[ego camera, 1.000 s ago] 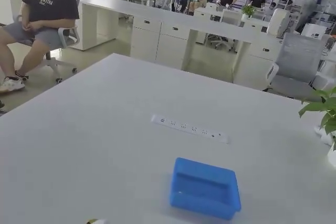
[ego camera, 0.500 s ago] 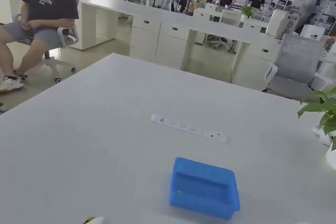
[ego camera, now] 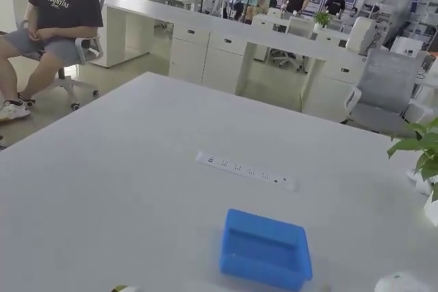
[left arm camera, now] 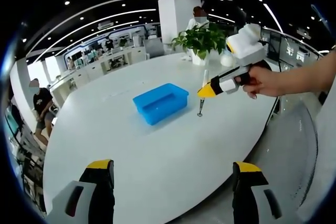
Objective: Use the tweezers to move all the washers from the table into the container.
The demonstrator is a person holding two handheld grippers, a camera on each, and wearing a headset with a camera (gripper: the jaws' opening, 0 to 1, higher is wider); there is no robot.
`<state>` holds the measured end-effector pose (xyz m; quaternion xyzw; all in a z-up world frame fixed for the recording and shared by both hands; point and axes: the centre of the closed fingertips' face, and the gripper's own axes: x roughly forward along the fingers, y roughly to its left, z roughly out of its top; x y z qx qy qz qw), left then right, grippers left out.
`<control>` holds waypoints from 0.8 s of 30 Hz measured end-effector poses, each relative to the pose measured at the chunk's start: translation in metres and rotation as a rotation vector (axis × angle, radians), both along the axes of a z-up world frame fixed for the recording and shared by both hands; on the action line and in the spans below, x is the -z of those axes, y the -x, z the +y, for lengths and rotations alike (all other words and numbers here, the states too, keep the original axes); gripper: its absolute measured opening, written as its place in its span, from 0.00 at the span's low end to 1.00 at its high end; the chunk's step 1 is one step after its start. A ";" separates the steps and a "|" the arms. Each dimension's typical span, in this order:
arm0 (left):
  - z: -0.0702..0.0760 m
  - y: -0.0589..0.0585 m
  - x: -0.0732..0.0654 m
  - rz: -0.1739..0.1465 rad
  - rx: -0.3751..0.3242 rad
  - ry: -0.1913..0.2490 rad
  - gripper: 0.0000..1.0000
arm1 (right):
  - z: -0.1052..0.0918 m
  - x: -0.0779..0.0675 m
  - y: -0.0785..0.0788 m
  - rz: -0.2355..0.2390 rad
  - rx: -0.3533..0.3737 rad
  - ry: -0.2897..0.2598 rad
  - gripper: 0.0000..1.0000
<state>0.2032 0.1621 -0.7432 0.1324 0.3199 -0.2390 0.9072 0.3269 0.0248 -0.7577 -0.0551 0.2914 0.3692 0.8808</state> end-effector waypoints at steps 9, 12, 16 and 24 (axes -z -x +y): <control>0.001 0.001 0.001 0.004 0.000 -0.014 0.96 | 0.009 -0.017 -0.020 -0.043 -0.017 -0.009 0.02; 0.001 -0.001 0.001 0.005 0.000 -0.014 0.96 | 0.013 -0.021 -0.027 -0.051 -0.023 -0.014 0.02; 0.002 0.000 0.002 0.011 -0.002 -0.016 0.96 | 0.018 -0.027 -0.038 -0.075 -0.027 -0.012 0.02; 0.004 0.000 0.004 0.022 -0.012 -0.013 0.96 | 0.025 -0.038 -0.065 -0.118 -0.017 -0.025 0.02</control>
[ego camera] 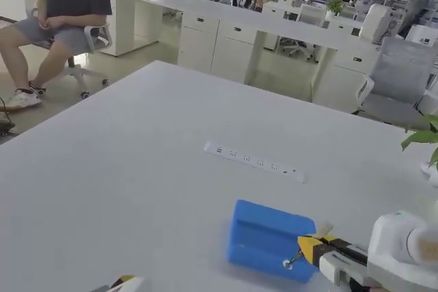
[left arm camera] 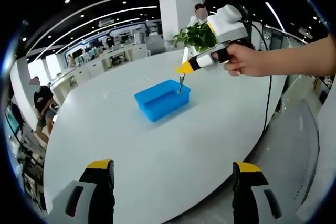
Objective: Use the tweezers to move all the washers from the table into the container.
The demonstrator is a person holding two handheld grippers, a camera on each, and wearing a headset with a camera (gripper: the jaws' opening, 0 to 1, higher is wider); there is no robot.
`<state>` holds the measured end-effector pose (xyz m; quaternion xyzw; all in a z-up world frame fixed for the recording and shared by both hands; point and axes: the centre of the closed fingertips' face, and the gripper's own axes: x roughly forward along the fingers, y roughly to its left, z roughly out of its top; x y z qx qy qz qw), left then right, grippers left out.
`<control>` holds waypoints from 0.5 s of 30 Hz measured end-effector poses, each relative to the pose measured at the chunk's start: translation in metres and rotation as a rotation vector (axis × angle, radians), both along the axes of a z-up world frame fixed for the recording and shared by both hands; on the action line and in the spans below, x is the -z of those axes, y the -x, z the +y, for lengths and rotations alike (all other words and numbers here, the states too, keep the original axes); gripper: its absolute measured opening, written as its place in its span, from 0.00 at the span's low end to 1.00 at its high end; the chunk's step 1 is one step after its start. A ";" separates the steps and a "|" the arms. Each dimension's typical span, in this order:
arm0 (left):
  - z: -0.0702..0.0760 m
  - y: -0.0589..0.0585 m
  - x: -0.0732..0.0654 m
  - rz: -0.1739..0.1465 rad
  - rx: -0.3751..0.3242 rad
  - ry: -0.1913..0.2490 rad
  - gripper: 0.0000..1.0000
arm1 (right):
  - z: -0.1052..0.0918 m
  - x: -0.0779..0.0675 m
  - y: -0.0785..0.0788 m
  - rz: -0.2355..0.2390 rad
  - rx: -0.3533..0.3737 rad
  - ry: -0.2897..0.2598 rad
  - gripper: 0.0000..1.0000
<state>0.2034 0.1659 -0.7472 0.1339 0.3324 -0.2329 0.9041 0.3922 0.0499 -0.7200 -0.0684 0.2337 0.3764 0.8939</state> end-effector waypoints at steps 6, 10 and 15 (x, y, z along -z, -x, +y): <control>0.000 0.000 0.003 0.012 0.004 0.000 0.96 | 0.007 0.003 -0.019 -0.022 -0.001 0.018 0.02; -0.001 0.000 0.005 0.019 0.004 -0.001 0.96 | 0.008 0.017 -0.028 -0.002 0.000 0.035 0.02; 0.001 -0.001 0.007 0.027 -0.005 0.007 0.96 | 0.013 0.027 -0.033 0.002 -0.014 0.055 0.02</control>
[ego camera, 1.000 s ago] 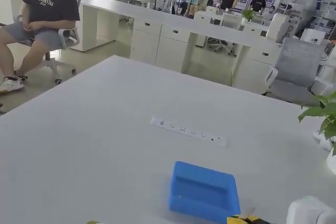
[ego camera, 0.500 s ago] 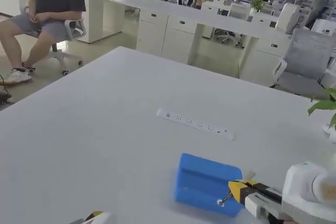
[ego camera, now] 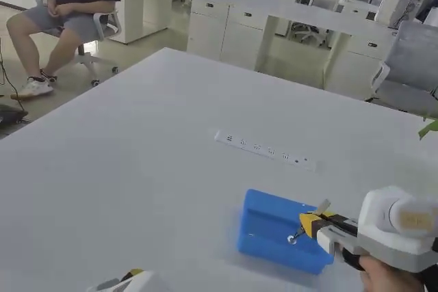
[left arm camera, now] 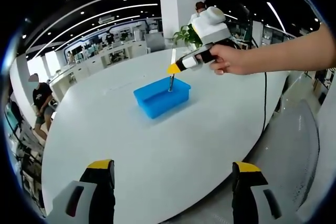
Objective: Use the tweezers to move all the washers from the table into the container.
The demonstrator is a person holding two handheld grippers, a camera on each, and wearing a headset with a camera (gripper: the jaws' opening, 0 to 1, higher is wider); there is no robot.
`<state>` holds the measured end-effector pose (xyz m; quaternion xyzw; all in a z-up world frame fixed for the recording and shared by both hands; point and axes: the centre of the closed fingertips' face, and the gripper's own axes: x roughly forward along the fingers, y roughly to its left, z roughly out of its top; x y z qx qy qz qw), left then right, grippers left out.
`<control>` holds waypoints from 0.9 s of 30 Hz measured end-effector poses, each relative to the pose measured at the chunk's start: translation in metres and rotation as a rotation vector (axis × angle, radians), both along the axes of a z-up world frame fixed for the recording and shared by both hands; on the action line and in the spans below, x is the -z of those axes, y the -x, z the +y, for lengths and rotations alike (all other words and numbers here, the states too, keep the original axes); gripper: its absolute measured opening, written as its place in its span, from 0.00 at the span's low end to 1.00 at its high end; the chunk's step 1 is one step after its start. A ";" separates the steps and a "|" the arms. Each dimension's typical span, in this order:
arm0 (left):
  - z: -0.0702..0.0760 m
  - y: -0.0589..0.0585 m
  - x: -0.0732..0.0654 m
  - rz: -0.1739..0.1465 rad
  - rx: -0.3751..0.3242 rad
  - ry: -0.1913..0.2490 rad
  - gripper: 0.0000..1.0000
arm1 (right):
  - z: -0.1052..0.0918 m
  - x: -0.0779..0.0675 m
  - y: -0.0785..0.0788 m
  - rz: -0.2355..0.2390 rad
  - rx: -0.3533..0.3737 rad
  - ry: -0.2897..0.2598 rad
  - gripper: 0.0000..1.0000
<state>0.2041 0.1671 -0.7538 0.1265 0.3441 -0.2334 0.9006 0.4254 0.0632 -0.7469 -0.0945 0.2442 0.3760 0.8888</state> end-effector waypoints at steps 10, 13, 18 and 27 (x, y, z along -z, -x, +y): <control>-0.003 -0.003 0.002 0.011 0.011 -0.006 0.95 | 0.011 0.027 -0.006 0.034 -0.023 0.051 0.02; -0.003 -0.004 0.003 0.016 0.012 -0.006 0.95 | 0.013 0.033 -0.007 0.044 -0.029 0.059 0.02; -0.002 -0.006 0.004 0.021 0.014 -0.003 0.94 | 0.015 0.042 -0.010 0.032 -0.063 0.109 0.02; -0.013 -0.010 0.000 0.011 0.034 0.021 0.90 | 0.015 0.053 -0.015 0.044 -0.076 0.124 0.02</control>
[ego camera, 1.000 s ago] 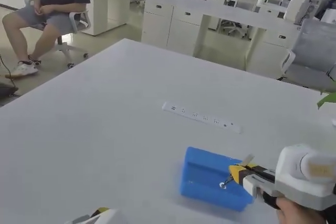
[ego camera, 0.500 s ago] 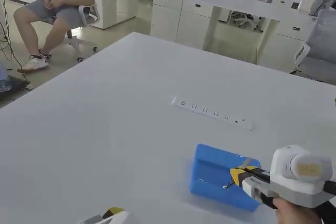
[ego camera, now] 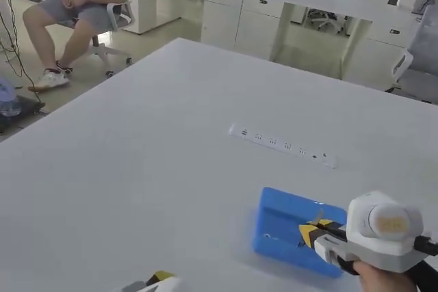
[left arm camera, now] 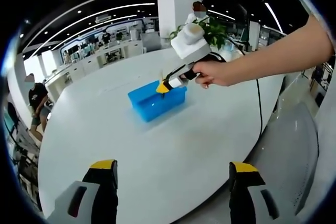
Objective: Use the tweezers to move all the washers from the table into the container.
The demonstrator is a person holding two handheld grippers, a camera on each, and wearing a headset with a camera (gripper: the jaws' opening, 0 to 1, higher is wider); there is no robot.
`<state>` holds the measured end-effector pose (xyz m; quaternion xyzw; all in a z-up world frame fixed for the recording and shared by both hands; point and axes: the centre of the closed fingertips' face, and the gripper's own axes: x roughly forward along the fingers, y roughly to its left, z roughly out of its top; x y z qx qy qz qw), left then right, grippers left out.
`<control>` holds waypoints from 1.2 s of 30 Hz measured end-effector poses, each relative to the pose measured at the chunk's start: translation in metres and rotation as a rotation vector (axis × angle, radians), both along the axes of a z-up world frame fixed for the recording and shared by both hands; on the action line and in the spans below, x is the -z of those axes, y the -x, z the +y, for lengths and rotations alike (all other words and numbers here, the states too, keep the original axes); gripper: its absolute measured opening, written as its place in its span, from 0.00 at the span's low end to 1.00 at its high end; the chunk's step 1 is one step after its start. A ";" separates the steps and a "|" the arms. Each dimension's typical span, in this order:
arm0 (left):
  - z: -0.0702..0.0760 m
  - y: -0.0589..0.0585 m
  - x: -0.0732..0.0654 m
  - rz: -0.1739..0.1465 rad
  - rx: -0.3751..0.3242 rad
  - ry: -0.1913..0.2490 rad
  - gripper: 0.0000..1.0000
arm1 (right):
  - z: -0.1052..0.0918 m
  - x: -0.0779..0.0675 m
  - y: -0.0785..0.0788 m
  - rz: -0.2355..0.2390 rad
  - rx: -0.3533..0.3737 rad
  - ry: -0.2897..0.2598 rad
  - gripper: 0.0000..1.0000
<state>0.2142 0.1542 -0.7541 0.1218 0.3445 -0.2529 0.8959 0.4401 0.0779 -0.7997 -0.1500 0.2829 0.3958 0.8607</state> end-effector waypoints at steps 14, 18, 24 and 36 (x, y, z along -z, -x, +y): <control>-0.014 -0.003 -0.008 -0.022 0.058 0.012 0.84 | -0.001 0.005 -0.001 0.014 -0.001 0.011 0.03; -0.023 -0.007 -0.014 -0.053 0.134 0.008 0.76 | -0.001 -0.001 -0.004 -0.008 -0.004 0.005 0.03; -0.037 -0.015 -0.029 -0.109 0.231 0.000 0.70 | -0.006 -0.019 -0.001 -0.011 0.001 -0.048 0.03; -0.052 -0.020 -0.063 -0.156 0.376 0.023 0.48 | -0.002 -0.081 0.058 -0.069 -0.140 -0.108 0.02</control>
